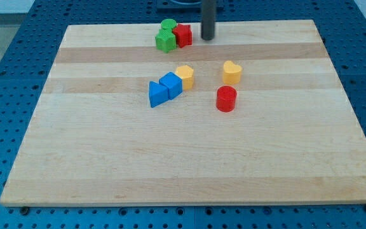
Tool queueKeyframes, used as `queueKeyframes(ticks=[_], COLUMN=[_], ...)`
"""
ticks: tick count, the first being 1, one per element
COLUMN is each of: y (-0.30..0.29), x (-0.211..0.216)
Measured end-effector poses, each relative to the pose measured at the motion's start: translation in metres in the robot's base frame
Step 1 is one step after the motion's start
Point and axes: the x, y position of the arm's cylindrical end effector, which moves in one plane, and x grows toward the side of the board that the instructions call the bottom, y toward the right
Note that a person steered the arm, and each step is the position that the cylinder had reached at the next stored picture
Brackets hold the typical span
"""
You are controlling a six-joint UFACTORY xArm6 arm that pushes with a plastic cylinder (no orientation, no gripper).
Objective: Slide the heart closer to the red star
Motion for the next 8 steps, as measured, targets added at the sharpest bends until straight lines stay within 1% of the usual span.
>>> queueKeyframes(ticks=[1,2,3,4,5,6,8], y=[0.047,0.081,0.086,0.073,0.031,0.009,0.014], x=[0.040,0.089,0.137,0.164,0.163,0.159,0.127])
